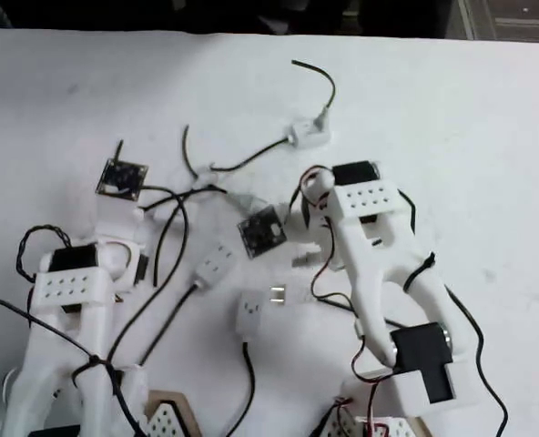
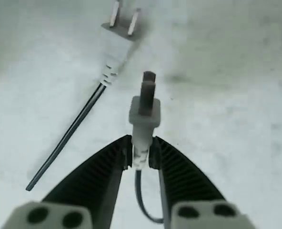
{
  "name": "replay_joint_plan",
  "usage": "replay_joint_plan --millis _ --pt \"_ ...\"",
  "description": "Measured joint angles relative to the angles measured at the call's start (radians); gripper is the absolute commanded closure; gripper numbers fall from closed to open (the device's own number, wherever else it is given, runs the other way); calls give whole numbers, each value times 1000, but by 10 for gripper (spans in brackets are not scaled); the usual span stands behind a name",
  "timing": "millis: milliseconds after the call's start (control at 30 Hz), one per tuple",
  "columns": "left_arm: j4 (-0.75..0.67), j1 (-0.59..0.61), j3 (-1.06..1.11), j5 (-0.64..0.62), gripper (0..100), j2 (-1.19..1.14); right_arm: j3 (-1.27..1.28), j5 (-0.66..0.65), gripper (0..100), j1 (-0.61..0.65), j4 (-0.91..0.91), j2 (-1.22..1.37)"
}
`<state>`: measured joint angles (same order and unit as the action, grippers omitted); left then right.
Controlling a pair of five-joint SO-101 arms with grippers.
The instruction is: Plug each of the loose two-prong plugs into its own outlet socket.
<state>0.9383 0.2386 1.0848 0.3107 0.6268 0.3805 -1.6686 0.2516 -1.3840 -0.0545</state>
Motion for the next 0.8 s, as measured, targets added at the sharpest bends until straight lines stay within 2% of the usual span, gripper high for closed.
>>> replay_joint_plan --millis 100,367,800 --pt "0 0 0 0 887 0 3 100 733 -25 8 -26" --pt "0 0 3 0 887 0 8 273 733 -72 -12 -107" --pt "0 0 3 0 887 0 72 973 733 -84 -71 -149"
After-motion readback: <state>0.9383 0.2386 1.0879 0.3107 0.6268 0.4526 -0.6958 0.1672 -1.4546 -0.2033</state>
